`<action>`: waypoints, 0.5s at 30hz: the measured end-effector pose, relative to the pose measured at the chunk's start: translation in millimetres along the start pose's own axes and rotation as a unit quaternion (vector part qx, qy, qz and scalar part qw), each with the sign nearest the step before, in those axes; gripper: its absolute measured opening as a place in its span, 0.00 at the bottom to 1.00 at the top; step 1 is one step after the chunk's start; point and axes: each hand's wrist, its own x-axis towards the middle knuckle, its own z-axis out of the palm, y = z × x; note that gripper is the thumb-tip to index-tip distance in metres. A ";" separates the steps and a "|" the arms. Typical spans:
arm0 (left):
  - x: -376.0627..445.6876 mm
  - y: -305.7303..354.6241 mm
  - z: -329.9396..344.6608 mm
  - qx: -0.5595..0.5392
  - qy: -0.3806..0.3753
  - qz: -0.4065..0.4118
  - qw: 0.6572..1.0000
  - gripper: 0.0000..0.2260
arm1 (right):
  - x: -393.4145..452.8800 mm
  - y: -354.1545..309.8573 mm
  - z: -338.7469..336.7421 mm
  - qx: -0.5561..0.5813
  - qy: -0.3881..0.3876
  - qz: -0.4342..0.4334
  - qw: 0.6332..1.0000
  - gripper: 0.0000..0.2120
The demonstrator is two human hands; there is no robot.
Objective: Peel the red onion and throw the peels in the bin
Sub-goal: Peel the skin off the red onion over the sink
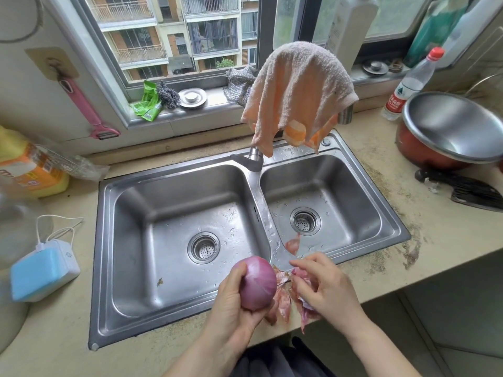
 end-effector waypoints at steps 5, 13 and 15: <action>-9.6 -9.1 3.9 0.012 0.000 0.078 0.997 0.21 | -7.3 -58.3 6.3 0.136 0.029 0.006 0.990 0.14; -16.3 -13.4 6.6 0.049 0.020 0.132 0.990 0.10 | -6.8 -70.2 9.6 0.071 0.031 0.024 0.997 0.13; -17.5 -13.3 7.2 0.050 0.021 0.134 0.990 0.09 | -6.4 -69.1 9.6 0.069 0.028 0.023 0.997 0.12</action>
